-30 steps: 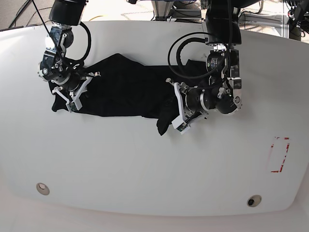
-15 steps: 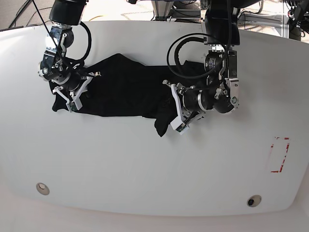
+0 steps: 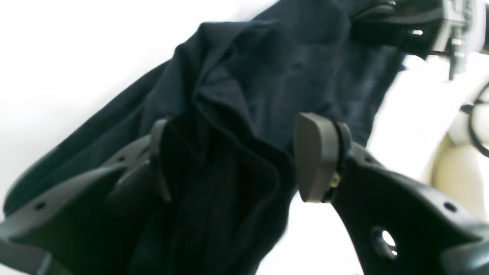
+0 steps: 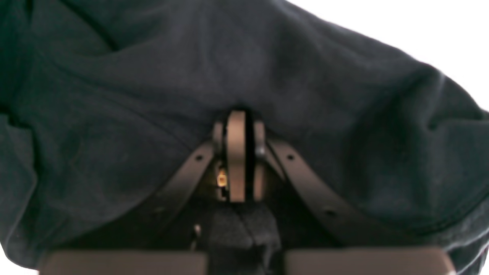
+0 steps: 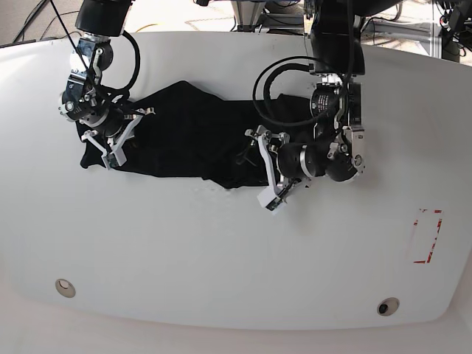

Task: Layout the t-shirt on the table in an organized manner, then fold the t-shirt properly
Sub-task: 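Fold the strip end with the left gripper toward the right gripper, then release the strip with the right gripper and lift it away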

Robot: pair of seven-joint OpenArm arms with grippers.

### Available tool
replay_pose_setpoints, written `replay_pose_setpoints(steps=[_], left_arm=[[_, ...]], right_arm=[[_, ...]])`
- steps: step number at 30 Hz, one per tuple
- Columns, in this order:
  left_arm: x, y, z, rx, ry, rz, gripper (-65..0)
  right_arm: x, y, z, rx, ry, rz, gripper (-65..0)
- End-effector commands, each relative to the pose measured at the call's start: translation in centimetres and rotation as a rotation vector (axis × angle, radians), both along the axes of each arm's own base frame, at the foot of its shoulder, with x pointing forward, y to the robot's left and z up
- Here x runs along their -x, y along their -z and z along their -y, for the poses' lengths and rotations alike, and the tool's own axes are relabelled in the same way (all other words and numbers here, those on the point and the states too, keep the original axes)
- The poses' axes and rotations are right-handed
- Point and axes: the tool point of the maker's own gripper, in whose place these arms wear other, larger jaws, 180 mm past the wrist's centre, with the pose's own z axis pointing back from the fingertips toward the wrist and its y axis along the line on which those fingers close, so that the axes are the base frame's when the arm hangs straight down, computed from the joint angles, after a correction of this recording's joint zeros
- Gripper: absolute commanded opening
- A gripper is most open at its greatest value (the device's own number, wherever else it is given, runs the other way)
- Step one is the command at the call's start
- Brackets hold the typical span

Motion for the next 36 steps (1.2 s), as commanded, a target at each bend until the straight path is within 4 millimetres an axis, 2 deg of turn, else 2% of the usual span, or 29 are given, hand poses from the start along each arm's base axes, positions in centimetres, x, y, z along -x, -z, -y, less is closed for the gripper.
replay_pose_setpoints(steps=[1, 6, 10, 15, 17, 23, 28, 32, 36], left_arm=[[-1.1, -4.3, 2.4, 0.127, 0.056, 0.079, -25.3], [-1.4, -7.4, 3.2, 0.196, 0.116, 0.113, -25.3], [-2.2, -8.3, 0.9, 0.144, 0.091, 0.173, -25.3], [-2.9, -6.9, -3.8, 0.027, 0.052, 0.181, -25.6], [-2.7, -5.9, -6.1, -0.004, 0.017, 0.174, -28.3], [-2.4, -4.4, -10.6, -0.029, -0.085, 0.168, -43.9], [-1.5, -2.4, -12.4, -0.088, -0.12, 0.154, -52.1], [-1.2, -1.0, -13.2, -0.153, -0.138, 0.149, -52.8], [-0.9, -0.2, -12.5, -0.131, -0.165, 0.166, -52.8]], right_arm=[[0.9, 0.7, 0.3, 0.033, -0.018, -0.05, -62.3], [0.9, 0.7, 0.4, 0.035, -0.018, -0.05, -62.3], [0.9, 0.6, 0.4, 0.035, -0.018, -0.049, -62.3], [0.8, 0.6, 0.4, 0.035, -0.018, -0.047, -62.3], [0.8, 0.6, 0.4, 0.035, -0.018, -0.047, -62.3], [0.8, 0.6, 0.4, 0.035, -0.018, -0.047, -62.3], [0.8, 0.6, 0.4, 0.035, -0.018, -0.047, -62.3], [0.8, 0.6, 0.4, 0.035, -0.018, -0.047, -62.3], [0.7, 0.6, 0.4, 0.035, -0.018, -0.046, -62.3]])
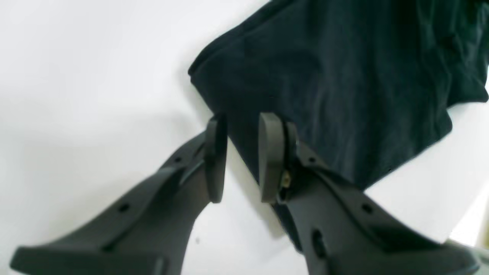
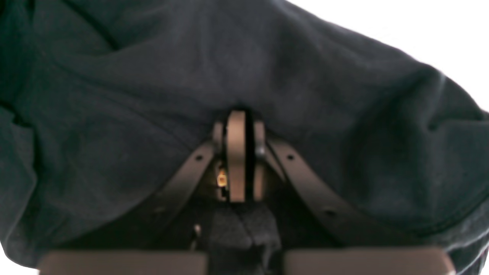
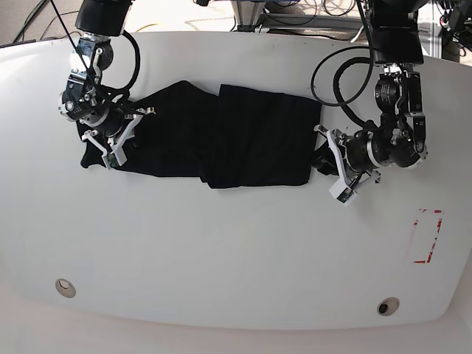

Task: Layout the t-shirt on the table in an organized manner, then fold the t-shirt properly
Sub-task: 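Release the strip with the right gripper and lift it away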

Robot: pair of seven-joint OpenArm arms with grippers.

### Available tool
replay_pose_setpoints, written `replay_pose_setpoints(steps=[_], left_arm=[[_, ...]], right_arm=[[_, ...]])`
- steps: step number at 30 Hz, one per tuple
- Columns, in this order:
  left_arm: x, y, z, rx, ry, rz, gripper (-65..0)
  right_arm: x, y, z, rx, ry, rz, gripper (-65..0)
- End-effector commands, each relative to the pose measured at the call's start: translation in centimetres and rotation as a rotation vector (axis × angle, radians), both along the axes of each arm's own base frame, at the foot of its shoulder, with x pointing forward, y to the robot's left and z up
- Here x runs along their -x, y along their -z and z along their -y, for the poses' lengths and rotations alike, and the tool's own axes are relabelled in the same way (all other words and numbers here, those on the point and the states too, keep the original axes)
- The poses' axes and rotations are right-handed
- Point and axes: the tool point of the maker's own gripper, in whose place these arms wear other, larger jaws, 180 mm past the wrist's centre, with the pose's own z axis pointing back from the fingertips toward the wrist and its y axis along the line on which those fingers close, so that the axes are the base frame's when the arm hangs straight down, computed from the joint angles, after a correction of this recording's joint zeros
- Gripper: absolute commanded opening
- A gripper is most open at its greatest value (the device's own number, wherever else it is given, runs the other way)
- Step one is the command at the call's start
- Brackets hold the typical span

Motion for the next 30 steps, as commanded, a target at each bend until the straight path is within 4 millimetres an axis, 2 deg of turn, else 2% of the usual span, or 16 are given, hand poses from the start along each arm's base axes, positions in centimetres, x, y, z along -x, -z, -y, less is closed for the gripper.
replay_pose_setpoints(steps=[1, 5, 8, 11, 14, 18, 20, 22, 26, 30], left_arm=[[-1.2, -1.2, 0.8, 0.04, -0.015, 0.077, -52.8], [-0.7, 1.1, 1.1, 0.001, -0.006, 0.03, -52.8], [-0.5, 2.7, 1.4, 0.017, -0.009, 0.001, -52.8], [-0.1, 4.2, 1.6, 0.043, -0.018, -0.032, -52.8], [0.6, 6.2, 1.8, 0.05, -0.017, -0.093, -52.8], [1.1, 7.1, 1.7, 0.055, -0.022, -0.124, -52.8], [1.1, 7.2, 1.9, 0.058, -0.021, -0.124, -52.8], [1.1, 7.2, 1.9, 0.066, -0.025, -0.117, -52.8], [1.0, 7.2, 1.0, 0.051, -0.031, -0.111, -52.8], [1.0, 7.2, 0.7, 0.047, -0.032, -0.111, -52.8]], right_arm=[[0.7, 0.5, 0.5, 0.039, -0.017, -0.044, -62.3], [0.1, -1.2, 0.5, 0.07, -0.032, -0.006, -62.3], [-0.3, -3.1, 0.3, 0.121, -0.051, 0.009, -62.3], [-0.7, -5.5, -0.1, 0.166, -0.062, 0.043, -59.6], [-1.4, -8.9, -0.2, 0.226, -0.069, 0.114, -49.1], [-1.3, -11.3, 0.0, 0.279, -0.048, 0.131, -33.5], [-1.5, -12.0, 0.4, 0.284, -0.029, 0.135, -28.5], [-1.6, -12.8, 1.8, 0.259, 0.018, 0.14, -23.9], [-0.8, -13.4, 5.5, 0.169, 0.16, 0.143, -22.7], [0.1, -12.8, 8.9, 0.094, 0.265, 0.116, -22.7]])
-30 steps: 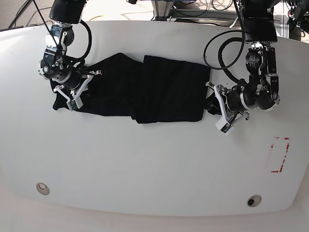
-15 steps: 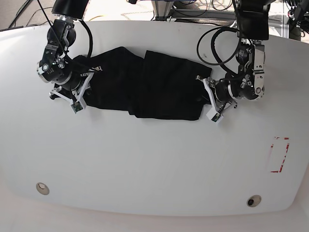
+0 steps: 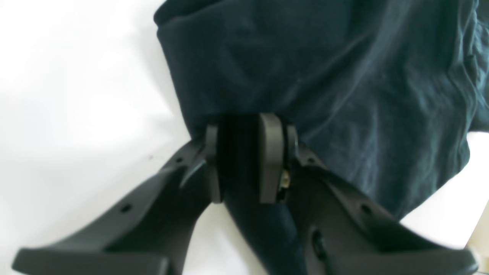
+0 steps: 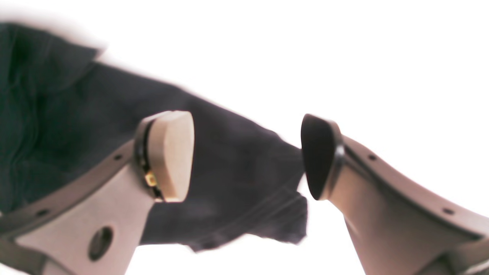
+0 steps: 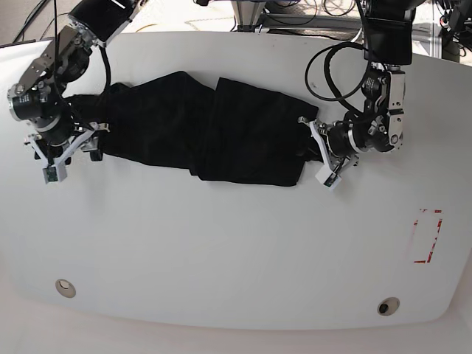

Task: Layout the t-shirt on the table in an organized manner, then fold the t-shirt properly
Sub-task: 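Release the strip with the right gripper and lift it away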

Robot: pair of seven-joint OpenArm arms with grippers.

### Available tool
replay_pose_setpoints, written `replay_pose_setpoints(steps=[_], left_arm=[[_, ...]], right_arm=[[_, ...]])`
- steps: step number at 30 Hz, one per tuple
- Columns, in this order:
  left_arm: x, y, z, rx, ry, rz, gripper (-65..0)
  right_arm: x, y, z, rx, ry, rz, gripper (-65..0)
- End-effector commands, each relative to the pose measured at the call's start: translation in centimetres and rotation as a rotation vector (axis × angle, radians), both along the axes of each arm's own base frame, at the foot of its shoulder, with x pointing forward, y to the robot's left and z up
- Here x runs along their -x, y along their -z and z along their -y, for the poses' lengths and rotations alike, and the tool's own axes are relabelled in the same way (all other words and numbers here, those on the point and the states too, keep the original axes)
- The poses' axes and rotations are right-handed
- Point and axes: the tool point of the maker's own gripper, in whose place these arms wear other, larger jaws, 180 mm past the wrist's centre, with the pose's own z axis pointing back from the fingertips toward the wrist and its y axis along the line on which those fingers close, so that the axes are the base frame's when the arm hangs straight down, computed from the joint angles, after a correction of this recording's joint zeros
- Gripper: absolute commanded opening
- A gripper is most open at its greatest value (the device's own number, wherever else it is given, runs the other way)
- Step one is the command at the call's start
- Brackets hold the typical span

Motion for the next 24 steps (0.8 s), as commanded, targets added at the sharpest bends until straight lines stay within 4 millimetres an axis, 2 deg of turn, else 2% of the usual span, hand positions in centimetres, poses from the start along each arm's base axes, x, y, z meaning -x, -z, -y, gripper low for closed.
replay_pose_setpoints(steps=[1, 3, 10, 14, 18, 20, 24], left_arm=[[0.4, 0.7, -1.2, -0.067, 0.01, -0.027, -52.8], [0.3, 0.6, -1.2, -0.066, 0.009, -0.025, -52.8], [0.3, 0.7, -2.2, -0.084, 0.003, -0.026, -52.8], [0.3, 0.7, -2.2, -0.084, 0.003, -0.026, -52.8], [0.3, 0.7, -2.2, -0.084, 0.003, -0.026, -52.8], [0.3, 0.7, -2.2, -0.084, 0.003, -0.026, -52.8], [0.3, 0.7, -2.2, -0.084, 0.003, -0.026, -52.8]], right_arm=[[0.3, 0.0, 2.7, -0.045, 0.042, -0.006, -22.7], [0.6, 0.8, 4.1, -0.087, 0.055, -0.028, -22.5], [1.4, 2.8, 6.5, -0.274, 0.094, -0.044, -22.4], [1.8, 4.1, 7.6, -0.383, 0.121, -0.059, -16.8], [2.2, 5.1, 8.6, -0.465, 0.147, -0.07, -8.4], [2.4, 5.7, 8.8, -0.495, 0.16, -0.082, -6.5], [2.7, 6.4, 8.8, -0.529, 0.174, -0.098, -6.7]])
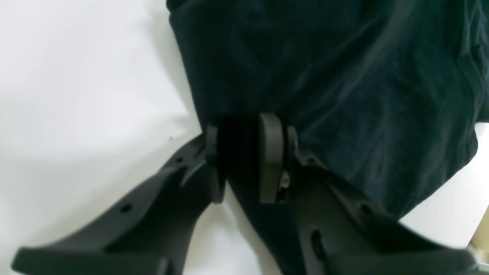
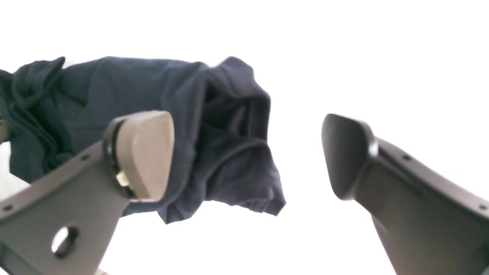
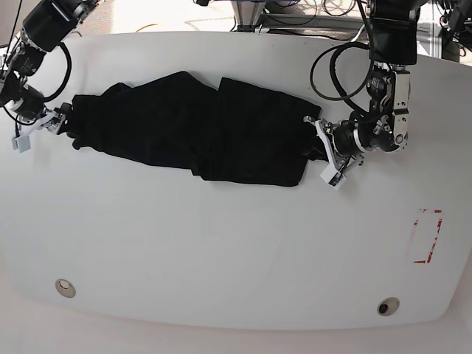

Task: Layout the t-shirt on the table in an organized manner, then fold the t-shirt properly
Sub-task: 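Release the strip with the right gripper and lift it away, then grasp the strip's other end with the right gripper and fold it inward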

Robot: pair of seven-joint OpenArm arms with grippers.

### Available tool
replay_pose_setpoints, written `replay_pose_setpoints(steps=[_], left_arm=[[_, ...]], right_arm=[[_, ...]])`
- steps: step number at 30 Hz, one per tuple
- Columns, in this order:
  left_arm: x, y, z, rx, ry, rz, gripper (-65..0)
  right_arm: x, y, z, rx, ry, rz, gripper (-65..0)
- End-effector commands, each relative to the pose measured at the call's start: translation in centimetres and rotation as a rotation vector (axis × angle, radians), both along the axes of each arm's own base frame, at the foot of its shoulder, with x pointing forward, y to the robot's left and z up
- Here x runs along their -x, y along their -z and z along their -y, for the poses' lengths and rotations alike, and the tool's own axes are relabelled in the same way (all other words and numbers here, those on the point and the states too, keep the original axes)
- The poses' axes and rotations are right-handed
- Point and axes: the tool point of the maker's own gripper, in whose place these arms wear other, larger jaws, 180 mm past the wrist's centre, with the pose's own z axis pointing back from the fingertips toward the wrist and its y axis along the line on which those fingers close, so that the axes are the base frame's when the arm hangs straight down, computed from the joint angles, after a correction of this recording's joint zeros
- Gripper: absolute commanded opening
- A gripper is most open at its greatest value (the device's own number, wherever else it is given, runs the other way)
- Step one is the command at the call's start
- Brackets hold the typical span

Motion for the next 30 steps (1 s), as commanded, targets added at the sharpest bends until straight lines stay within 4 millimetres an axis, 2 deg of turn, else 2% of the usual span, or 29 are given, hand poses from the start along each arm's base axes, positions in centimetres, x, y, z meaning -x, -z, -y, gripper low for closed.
replay_pose_setpoints(steps=[1, 10, 19, 30], left_arm=[[0.2, 0.6, -1.2, -0.069, 0.005, -0.024, -52.8], [0.2, 0.6, -1.2, -0.069, 0.005, -0.024, -52.8], [0.2, 0.5, -1.2, -0.069, 0.005, -0.021, -52.8], [0.2, 0.6, -1.2, -0.07, 0.006, -0.024, -52.8]], right_arm=[[-0.9, -1.2, 0.9, 0.003, 0.013, 0.047, -6.3], [-0.8, -0.8, 0.4, -0.007, 0.009, 0.038, -6.5], [-0.3, 0.5, -1.0, -0.039, 0.013, 0.033, -6.5], [-0.2, 2.6, -5.2, -0.091, -0.06, 0.004, -6.5]])
